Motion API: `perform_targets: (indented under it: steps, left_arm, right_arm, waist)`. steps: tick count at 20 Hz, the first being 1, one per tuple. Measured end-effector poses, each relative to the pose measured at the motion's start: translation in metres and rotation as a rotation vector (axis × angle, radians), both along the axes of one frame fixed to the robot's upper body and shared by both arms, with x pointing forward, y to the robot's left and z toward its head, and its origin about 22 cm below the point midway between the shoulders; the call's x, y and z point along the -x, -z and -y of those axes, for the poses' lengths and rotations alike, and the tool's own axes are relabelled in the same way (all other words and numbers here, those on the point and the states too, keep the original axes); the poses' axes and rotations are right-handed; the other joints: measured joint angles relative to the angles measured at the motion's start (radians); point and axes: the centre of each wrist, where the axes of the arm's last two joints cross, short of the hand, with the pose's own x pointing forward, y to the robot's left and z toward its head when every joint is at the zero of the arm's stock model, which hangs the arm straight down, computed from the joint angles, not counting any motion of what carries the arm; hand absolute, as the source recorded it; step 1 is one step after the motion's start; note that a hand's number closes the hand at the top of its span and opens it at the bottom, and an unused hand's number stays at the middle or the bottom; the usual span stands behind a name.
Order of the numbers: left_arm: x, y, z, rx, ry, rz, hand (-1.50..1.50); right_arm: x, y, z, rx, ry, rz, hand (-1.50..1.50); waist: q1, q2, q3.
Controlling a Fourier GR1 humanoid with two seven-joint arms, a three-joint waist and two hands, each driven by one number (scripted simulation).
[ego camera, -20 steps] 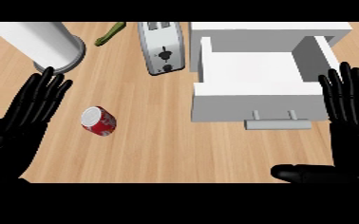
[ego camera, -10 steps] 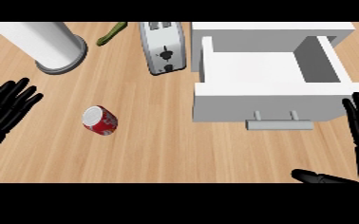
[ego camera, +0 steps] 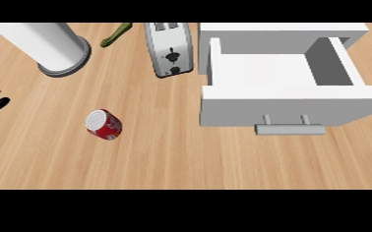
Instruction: Pick up the can, place it into the drawer and close the drawer
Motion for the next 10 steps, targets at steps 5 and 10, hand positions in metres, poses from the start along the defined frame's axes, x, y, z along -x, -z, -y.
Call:
perform_targets:
  steps: [5,10]
  left_arm:
    - [0.004,0.007,-0.001,0.059,-0.015,-0.057,-1.50]
    - [-0.002,0.009,-0.004,0.136,-0.012,-0.127,-1.50]
  right_arm:
    - [0.013,0.004,0.014,0.001,0.002,-0.001,-1.50]
    - [0.024,0.002,0.027,0.003,-0.002,-0.004,-1.50]
  waist:
    - [-0.002,0.000,0.000]
    - [-0.003,0.000,0.000]
